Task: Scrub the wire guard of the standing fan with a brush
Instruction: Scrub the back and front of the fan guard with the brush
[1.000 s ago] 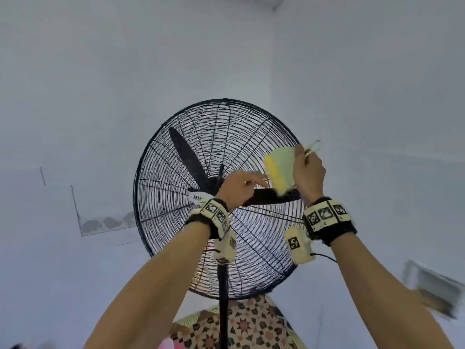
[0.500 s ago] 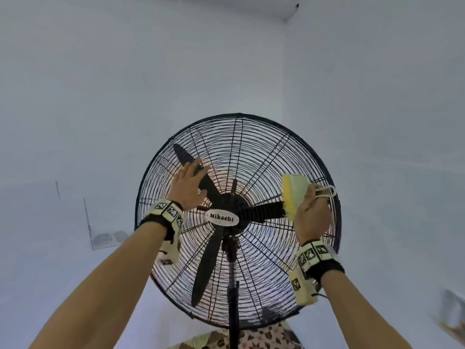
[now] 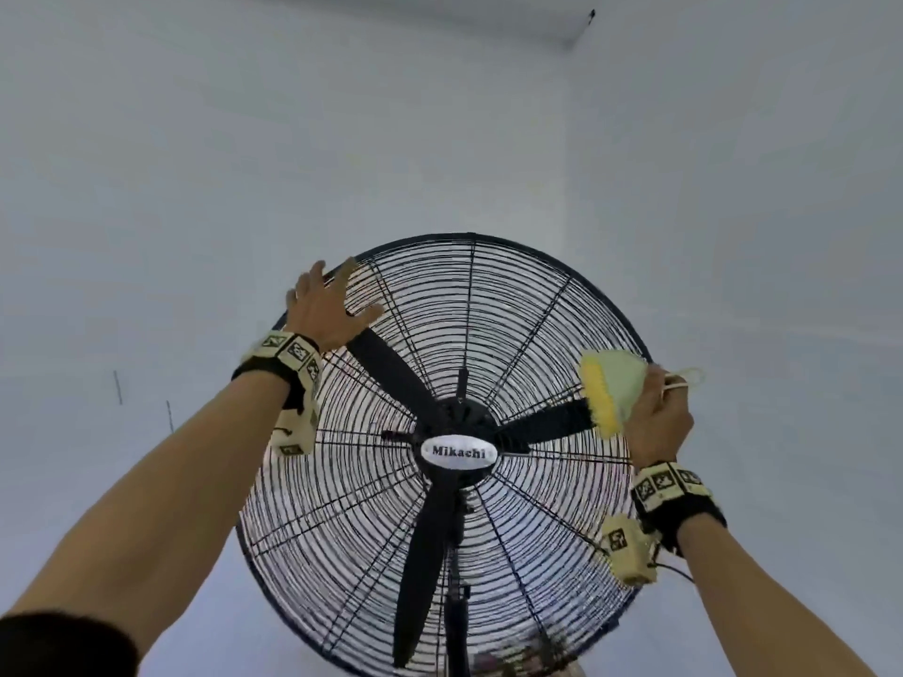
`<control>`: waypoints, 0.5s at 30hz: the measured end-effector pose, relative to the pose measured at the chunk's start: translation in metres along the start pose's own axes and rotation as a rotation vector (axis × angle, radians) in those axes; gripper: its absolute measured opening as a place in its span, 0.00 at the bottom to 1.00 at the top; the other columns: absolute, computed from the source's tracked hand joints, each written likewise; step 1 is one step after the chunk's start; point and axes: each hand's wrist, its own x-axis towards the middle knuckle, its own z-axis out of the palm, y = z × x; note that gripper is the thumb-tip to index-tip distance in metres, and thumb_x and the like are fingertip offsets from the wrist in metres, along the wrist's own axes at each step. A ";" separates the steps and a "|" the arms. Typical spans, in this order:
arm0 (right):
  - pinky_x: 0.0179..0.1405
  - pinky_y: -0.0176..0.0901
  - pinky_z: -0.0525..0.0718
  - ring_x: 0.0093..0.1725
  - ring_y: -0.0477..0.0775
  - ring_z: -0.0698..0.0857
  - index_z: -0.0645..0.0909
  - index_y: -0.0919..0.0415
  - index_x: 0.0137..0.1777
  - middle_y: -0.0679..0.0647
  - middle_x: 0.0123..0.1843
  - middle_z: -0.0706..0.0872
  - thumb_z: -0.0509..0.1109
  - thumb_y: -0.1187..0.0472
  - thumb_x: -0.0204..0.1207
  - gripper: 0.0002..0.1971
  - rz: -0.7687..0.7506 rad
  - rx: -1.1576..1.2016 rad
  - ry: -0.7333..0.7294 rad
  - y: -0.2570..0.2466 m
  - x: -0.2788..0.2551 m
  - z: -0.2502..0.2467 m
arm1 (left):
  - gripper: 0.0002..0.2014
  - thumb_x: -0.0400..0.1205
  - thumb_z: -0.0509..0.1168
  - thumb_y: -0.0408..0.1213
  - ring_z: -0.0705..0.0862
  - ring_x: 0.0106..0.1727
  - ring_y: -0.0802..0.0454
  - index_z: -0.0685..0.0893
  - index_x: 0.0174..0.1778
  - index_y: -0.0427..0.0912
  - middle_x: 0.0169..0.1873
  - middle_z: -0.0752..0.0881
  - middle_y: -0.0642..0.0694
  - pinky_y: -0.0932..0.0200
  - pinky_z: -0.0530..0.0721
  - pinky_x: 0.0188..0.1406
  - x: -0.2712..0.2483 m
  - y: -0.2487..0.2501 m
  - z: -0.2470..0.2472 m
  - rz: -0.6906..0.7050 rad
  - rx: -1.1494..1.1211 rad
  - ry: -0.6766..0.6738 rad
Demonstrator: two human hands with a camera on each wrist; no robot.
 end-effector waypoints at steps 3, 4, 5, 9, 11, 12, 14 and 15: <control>0.44 0.50 0.75 0.53 0.75 0.87 0.82 0.67 0.63 0.73 0.55 0.89 0.56 0.45 0.90 0.25 0.001 -0.006 0.000 0.011 0.016 0.013 | 0.59 0.68 0.52 0.89 0.59 0.88 0.27 0.46 0.92 0.61 0.89 0.57 0.33 0.25 0.58 0.85 0.010 0.003 -0.008 0.002 0.058 -0.020; 0.45 0.52 0.76 0.54 0.76 0.87 0.82 0.68 0.63 0.73 0.55 0.89 0.56 0.46 0.91 0.24 0.026 -0.010 -0.003 0.013 0.020 0.018 | 0.61 0.65 0.50 0.91 0.66 0.85 0.27 0.48 0.91 0.62 0.87 0.62 0.32 0.24 0.66 0.82 0.011 0.004 -0.011 0.027 0.077 -0.006; 0.47 0.53 0.78 0.55 0.76 0.86 0.82 0.68 0.63 0.74 0.56 0.89 0.56 0.47 0.92 0.24 0.064 -0.014 -0.012 0.014 0.023 0.023 | 0.61 0.63 0.51 0.91 0.72 0.80 0.26 0.51 0.90 0.63 0.83 0.68 0.31 0.24 0.72 0.77 0.011 0.005 -0.015 0.048 0.081 0.001; 0.57 0.54 0.80 0.61 0.74 0.85 0.81 0.67 0.66 0.71 0.61 0.88 0.55 0.45 0.92 0.25 0.195 0.029 -0.058 0.006 0.028 0.039 | 0.61 0.60 0.54 0.92 0.75 0.75 0.26 0.55 0.88 0.65 0.76 0.72 0.31 0.22 0.76 0.71 0.000 0.008 -0.022 0.018 0.075 0.010; 0.57 0.53 0.81 0.61 0.72 0.86 0.81 0.66 0.67 0.70 0.61 0.88 0.55 0.45 0.92 0.24 0.214 0.065 -0.068 0.000 0.029 0.047 | 0.62 0.59 0.52 0.93 0.73 0.76 0.26 0.54 0.89 0.65 0.77 0.72 0.31 0.21 0.73 0.72 -0.008 0.010 -0.025 -0.011 0.093 0.015; 0.56 0.52 0.81 0.61 0.72 0.86 0.81 0.65 0.66 0.69 0.61 0.88 0.56 0.46 0.92 0.23 0.216 0.082 -0.066 -0.004 0.030 0.050 | 0.63 0.57 0.51 0.93 0.73 0.77 0.26 0.53 0.89 0.65 0.78 0.71 0.31 0.20 0.73 0.72 -0.012 0.011 -0.028 -0.026 0.102 0.012; 0.50 0.47 0.78 0.57 0.69 0.87 0.82 0.65 0.63 0.67 0.57 0.89 0.57 0.46 0.92 0.22 0.192 0.120 -0.065 -0.016 0.035 0.060 | 0.65 0.55 0.50 0.94 0.73 0.76 0.25 0.52 0.89 0.65 0.79 0.71 0.31 0.20 0.71 0.73 -0.018 0.013 -0.034 -0.062 0.117 -0.004; 0.47 0.45 0.76 0.55 0.67 0.87 0.82 0.65 0.62 0.65 0.54 0.90 0.58 0.46 0.91 0.22 0.168 0.141 -0.077 -0.027 0.038 0.065 | 0.66 0.54 0.51 0.95 0.73 0.76 0.24 0.52 0.89 0.65 0.79 0.70 0.31 0.20 0.71 0.73 -0.020 0.015 -0.037 -0.077 0.125 -0.012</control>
